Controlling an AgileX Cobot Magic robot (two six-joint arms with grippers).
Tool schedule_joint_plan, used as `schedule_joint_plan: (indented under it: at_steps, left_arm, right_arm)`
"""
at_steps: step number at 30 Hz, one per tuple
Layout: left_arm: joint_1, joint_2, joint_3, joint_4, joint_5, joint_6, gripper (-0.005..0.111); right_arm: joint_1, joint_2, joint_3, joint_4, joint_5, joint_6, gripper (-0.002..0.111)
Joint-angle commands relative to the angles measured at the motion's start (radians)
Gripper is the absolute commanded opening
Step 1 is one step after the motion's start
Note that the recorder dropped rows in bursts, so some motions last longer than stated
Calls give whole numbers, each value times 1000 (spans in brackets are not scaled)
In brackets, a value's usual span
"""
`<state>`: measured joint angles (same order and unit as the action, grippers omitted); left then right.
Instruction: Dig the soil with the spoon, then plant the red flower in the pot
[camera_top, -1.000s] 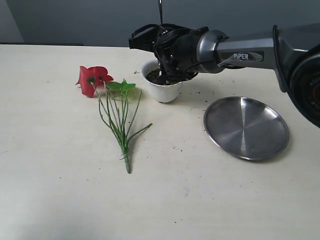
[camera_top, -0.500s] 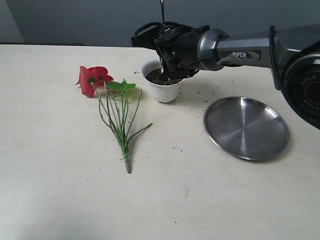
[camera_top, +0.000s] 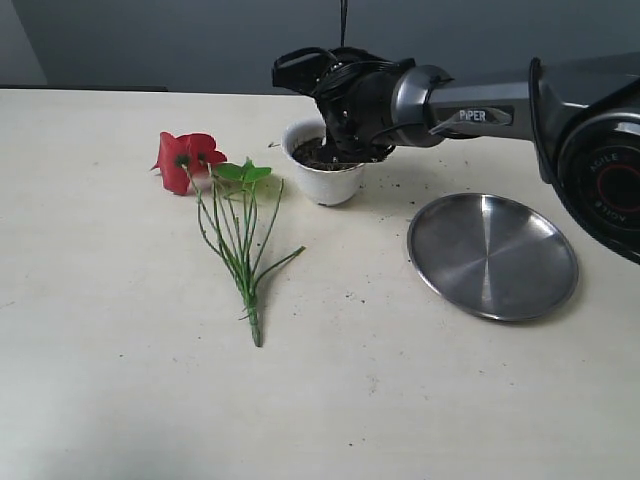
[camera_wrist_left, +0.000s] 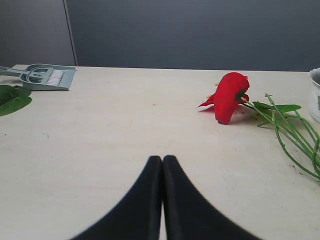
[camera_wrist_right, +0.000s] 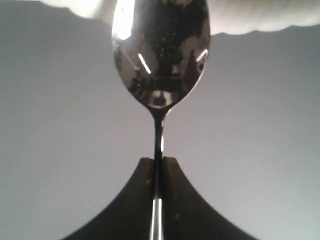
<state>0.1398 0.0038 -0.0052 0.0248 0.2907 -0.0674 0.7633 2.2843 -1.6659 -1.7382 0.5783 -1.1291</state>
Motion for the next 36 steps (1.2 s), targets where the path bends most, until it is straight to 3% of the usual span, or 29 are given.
schedule_joint_plan:
  at_steps: [1,36]
  left_arm:
    - [-2,-4,5,3,-6,-1,0]
    - [-2,-4,5,3,-6,-1,0]
  right_arm:
    - [-5,-6,-15,-6,-26,50,-1]
    - [46,28,-14,13,26,33,-1]
